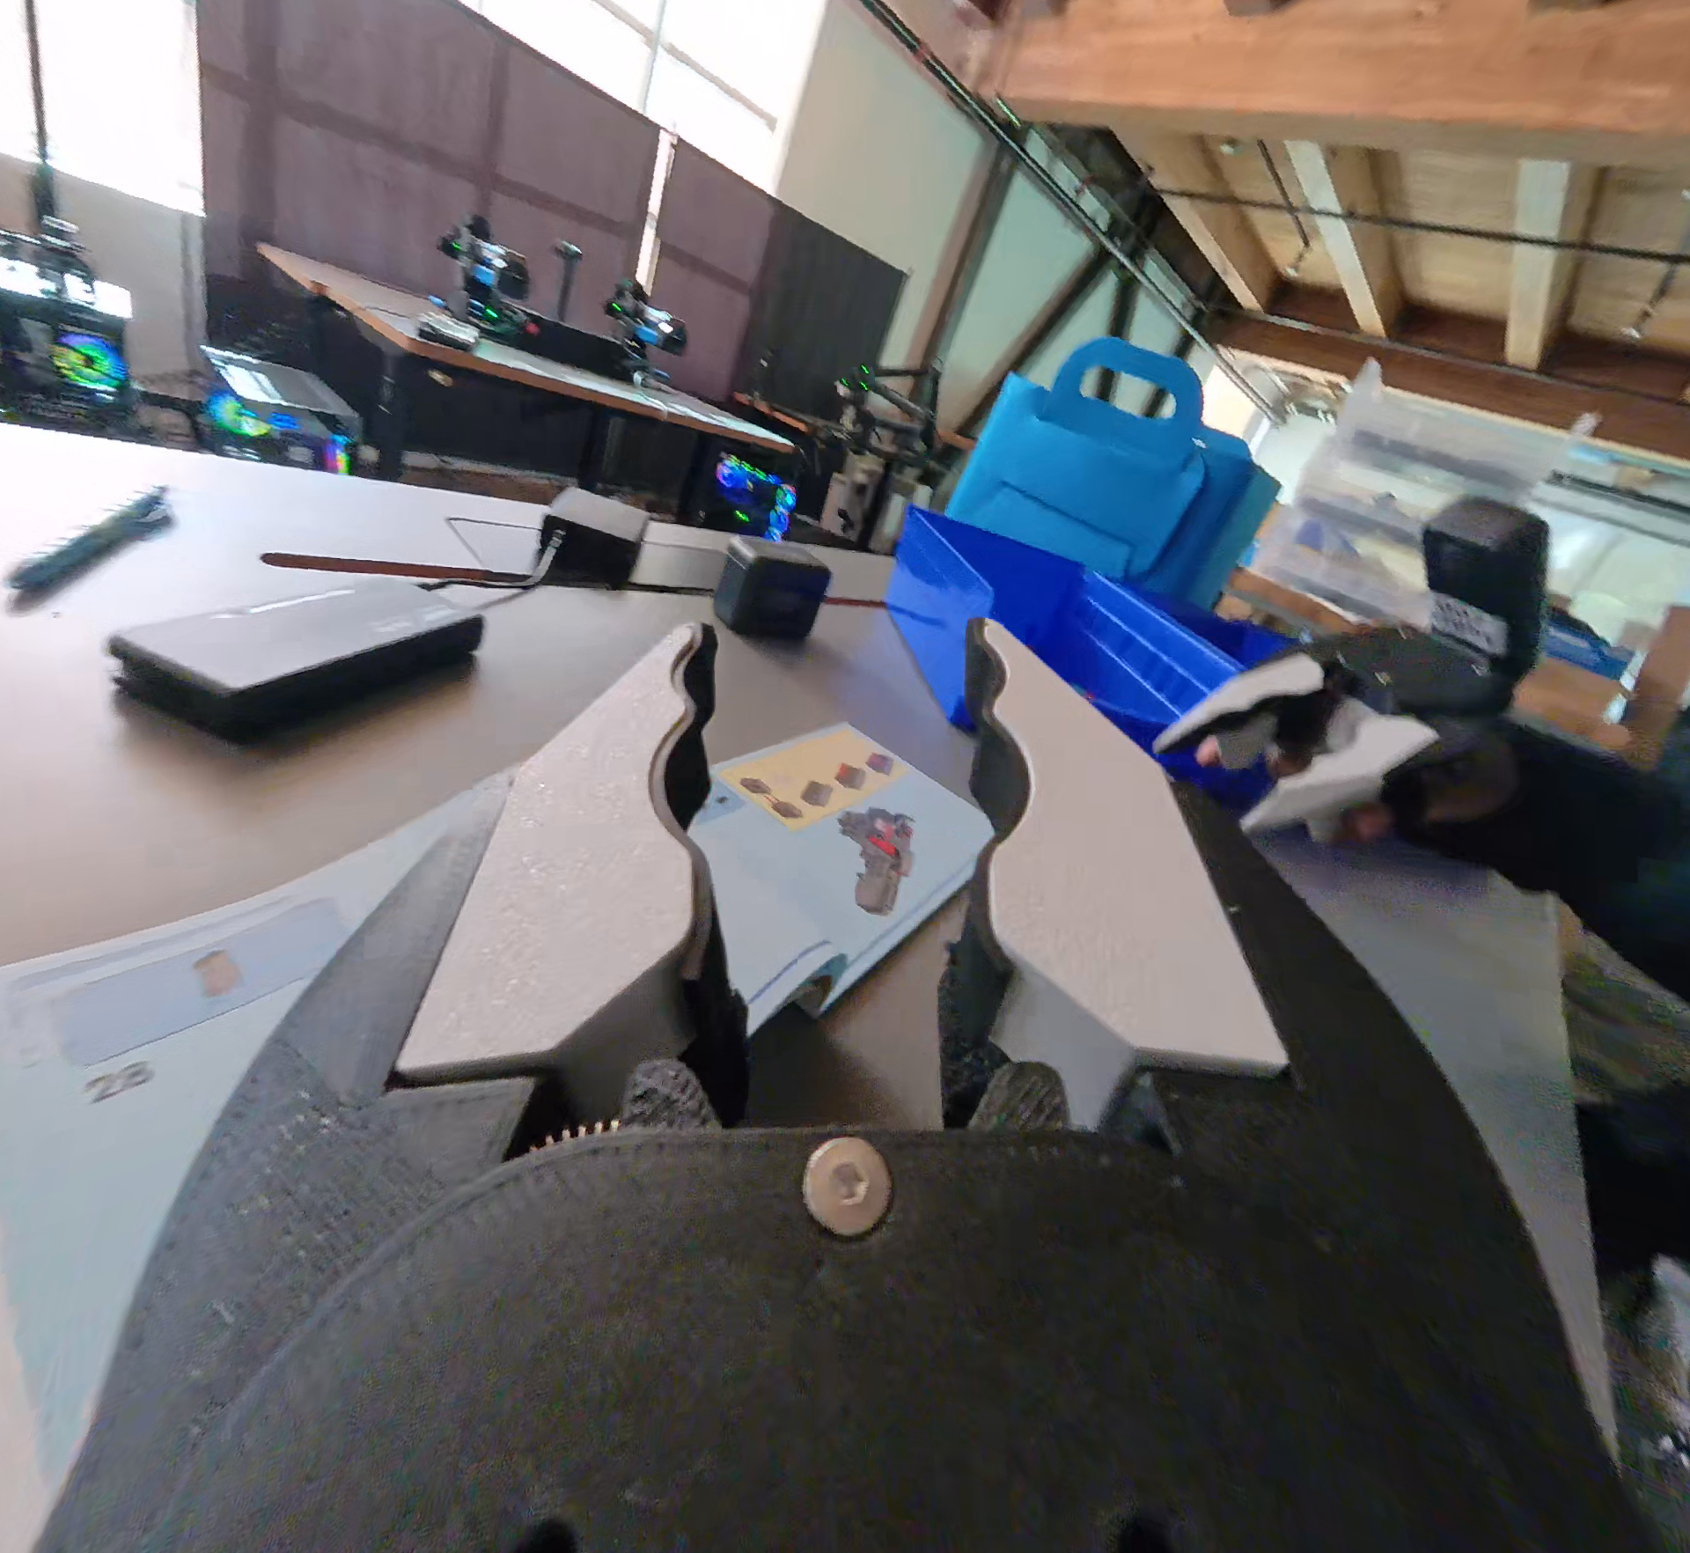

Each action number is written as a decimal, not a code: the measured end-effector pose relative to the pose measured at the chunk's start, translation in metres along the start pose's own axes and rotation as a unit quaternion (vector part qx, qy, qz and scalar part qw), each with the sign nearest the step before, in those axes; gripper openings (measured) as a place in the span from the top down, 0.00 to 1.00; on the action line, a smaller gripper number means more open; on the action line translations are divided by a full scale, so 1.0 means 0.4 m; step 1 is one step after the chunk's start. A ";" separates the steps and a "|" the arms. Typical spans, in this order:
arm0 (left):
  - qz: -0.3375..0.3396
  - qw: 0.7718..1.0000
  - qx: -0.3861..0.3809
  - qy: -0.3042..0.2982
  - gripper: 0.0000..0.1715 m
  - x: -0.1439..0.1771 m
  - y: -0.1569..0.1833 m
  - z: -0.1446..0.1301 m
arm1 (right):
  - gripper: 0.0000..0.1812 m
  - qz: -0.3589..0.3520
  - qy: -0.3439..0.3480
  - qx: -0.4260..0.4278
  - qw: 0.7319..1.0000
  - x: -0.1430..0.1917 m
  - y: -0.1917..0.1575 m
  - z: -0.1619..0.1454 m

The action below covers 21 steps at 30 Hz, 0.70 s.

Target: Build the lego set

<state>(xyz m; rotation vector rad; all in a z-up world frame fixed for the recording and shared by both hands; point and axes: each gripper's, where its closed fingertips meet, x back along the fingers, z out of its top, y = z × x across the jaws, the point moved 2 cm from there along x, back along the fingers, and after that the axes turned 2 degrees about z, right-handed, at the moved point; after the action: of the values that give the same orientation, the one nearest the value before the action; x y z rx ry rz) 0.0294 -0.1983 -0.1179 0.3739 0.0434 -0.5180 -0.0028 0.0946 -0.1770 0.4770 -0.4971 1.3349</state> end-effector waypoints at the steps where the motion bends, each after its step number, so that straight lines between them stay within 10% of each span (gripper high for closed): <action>1: -0.011 1.000 -0.004 -0.013 0.67 -0.012 0.015 -0.011 | 0.66 -0.004 -0.012 0.007 1.000 0.009 0.018 -0.013; 14: -0.142 0.977 -0.016 -0.156 0.67 -0.125 0.204 -0.163 | 0.57 0.110 -0.090 0.098 0.985 -0.123 0.014 -0.044; 21: -0.194 0.962 0.019 -0.190 0.67 -0.170 0.281 -0.211 | 0.76 0.115 -0.041 0.073 0.990 -0.148 0.017 -0.023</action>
<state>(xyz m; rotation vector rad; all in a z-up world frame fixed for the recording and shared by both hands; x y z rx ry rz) 0.0298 -0.0452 -0.1494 0.2987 -0.2698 -0.9735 -0.0186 0.0544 -0.2193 0.6110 -0.5363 1.5848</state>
